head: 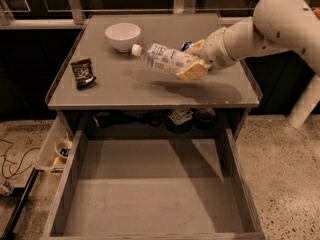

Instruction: Pick blue plastic bottle from top drawer and place on counter

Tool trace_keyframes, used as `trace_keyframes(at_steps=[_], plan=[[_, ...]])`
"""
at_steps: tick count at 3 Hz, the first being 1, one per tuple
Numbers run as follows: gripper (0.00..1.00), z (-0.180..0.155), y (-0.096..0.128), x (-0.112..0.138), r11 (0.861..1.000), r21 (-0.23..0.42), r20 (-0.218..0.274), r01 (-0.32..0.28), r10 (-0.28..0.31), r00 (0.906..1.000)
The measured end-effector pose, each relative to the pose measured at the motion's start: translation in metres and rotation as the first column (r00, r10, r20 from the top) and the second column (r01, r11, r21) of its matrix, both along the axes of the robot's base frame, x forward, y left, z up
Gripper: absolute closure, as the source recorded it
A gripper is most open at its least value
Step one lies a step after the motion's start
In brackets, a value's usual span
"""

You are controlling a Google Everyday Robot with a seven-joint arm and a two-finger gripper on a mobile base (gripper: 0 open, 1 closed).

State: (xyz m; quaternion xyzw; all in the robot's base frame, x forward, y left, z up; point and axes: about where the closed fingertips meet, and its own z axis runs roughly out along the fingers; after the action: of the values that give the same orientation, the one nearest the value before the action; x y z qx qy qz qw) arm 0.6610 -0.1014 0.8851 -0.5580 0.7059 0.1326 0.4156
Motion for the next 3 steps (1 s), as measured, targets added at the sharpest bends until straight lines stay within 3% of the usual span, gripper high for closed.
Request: trace_keyframes(at_steps=[1, 2, 3], plan=[[1.0, -0.01, 0.001, 0.016, 1.0, 0.014, -0.022, 0.013, -0.012, 0.9997], [1.0, -0.02, -0.004, 0.029, 0.996, 0.004, -0.053, 0.094, -0.094, 0.9942], [1.0, -0.033, -0.006, 0.037, 0.985, -0.005, -0.111, 0.17, -0.169, 0.9793]])
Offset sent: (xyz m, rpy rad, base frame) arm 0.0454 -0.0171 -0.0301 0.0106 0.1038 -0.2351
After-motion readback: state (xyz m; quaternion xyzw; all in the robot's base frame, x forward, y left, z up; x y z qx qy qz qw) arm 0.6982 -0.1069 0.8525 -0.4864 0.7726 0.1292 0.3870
